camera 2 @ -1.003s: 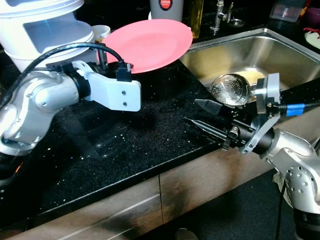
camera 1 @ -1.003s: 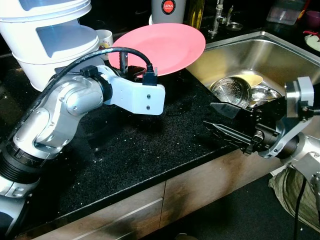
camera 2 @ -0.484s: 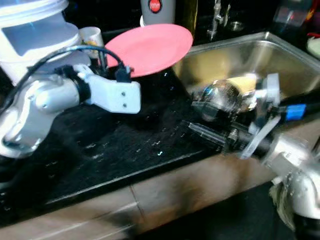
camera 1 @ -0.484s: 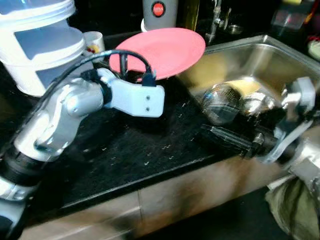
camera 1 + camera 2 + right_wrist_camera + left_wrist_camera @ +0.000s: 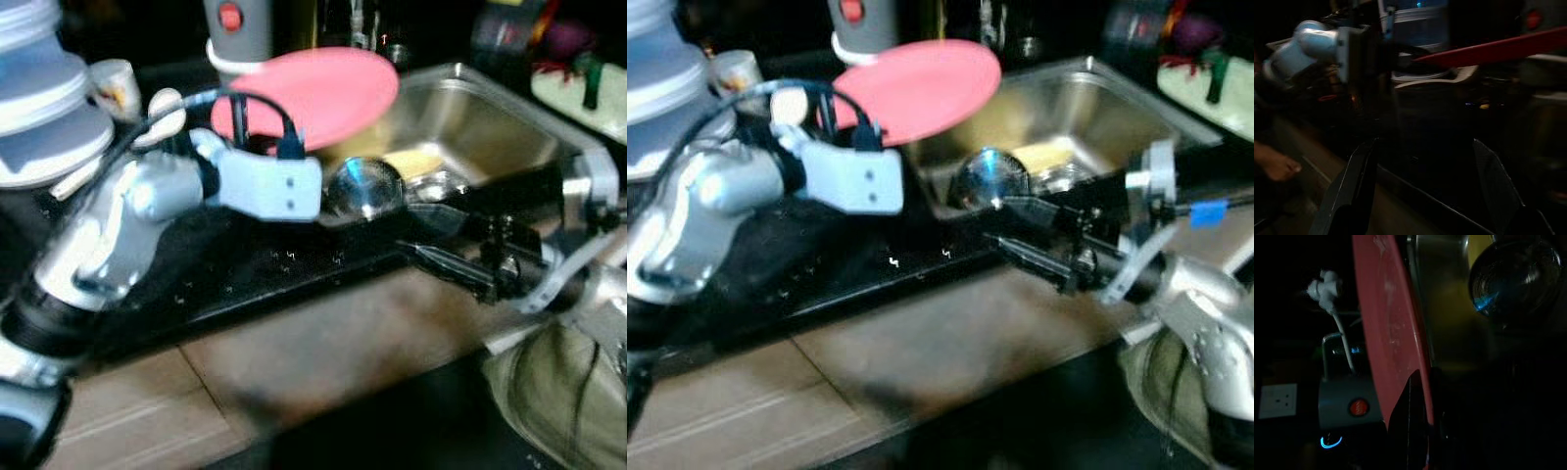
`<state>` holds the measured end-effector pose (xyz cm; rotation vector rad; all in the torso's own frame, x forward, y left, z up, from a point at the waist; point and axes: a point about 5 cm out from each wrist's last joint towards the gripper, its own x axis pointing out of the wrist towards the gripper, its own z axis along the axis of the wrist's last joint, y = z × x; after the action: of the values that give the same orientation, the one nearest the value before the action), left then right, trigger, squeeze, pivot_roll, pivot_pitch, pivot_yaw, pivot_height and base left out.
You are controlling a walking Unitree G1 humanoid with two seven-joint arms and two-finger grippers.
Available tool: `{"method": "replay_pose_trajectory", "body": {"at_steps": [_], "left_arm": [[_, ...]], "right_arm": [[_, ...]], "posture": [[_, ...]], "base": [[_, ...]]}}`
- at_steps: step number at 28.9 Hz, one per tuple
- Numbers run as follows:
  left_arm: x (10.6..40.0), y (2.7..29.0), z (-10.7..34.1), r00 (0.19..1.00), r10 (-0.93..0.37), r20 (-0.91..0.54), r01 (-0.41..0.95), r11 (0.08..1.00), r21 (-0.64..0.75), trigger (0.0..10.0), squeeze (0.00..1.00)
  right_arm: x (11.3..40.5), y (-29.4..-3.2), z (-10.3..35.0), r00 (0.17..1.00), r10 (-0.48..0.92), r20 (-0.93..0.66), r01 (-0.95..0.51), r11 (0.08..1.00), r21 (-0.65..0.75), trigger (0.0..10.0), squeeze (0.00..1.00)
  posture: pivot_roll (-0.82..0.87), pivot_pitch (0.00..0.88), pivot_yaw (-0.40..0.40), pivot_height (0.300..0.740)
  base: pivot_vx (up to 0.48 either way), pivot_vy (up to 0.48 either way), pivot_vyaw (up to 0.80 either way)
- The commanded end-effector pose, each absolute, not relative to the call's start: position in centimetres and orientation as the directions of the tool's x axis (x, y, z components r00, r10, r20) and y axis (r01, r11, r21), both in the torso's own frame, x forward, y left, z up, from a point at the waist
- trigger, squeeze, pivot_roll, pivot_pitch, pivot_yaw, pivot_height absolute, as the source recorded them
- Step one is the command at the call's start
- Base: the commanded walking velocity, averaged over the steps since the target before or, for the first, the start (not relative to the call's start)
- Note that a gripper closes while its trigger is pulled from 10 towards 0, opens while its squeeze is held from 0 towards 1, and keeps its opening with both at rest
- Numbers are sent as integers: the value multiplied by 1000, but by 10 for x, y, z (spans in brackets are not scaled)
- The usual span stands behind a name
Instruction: Kitchen organization
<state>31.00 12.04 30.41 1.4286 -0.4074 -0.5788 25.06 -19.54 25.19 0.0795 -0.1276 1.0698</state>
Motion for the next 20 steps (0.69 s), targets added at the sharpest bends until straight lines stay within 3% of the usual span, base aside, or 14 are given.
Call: {"method": "replay_pose_trajectory", "body": {"at_steps": [1,4,20], "left_arm": [[308,119,306,793,-605,-70,118,40,992,10000,0],[308,119,307,793,-606,-67,116,41,992,10000,0],[312,121,302,804,-591,-72,125,49,991,10000,0]], "right_arm": [[255,-196,249,510,850,129,-858,514,4,10000,0],[257,-196,248,527,841,122,-848,531,0,10000,0],[262,-197,249,565,816,121,-822,570,-9,10000,0]], "posture": [[1,47,16,732],[0,45,15,732],[-5,46,15,732]], "base": [[0,-439,0],[0,-424,0],[0,0,0]]}}
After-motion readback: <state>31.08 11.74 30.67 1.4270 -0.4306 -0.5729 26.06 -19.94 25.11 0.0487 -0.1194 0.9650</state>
